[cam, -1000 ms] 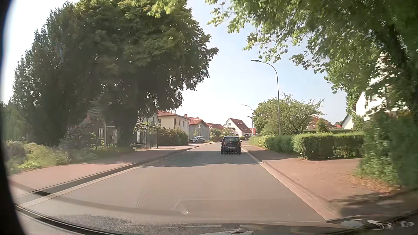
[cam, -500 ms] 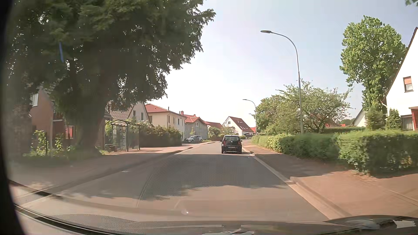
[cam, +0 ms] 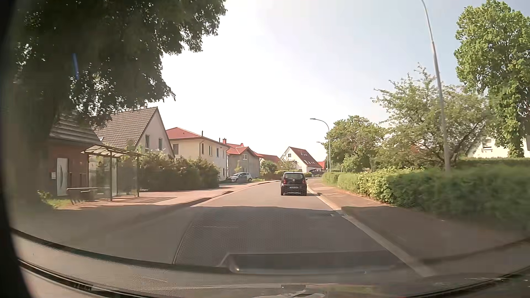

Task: Follow the waypoints while adhering to traffic rules and regulations

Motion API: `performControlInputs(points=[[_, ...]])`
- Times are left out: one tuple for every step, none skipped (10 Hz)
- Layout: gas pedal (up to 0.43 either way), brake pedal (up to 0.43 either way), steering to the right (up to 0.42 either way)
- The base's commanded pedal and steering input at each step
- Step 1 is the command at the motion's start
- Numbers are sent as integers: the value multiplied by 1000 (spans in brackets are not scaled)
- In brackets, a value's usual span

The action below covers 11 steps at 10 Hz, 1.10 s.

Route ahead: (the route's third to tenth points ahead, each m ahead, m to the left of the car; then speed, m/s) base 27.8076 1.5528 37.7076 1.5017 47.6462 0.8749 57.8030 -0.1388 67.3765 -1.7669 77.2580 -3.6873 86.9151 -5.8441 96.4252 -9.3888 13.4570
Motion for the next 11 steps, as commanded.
performControlInputs(points=[[220, 0, 3], [220, 0, 3], [220, 0, 3], [220, 0, 3], [220, 0, 3], [220, 0, 3], [220, 0, 3], [220, 0, 3], [220, 0, 3], [220, 0, 3], [220, 0, 4]])
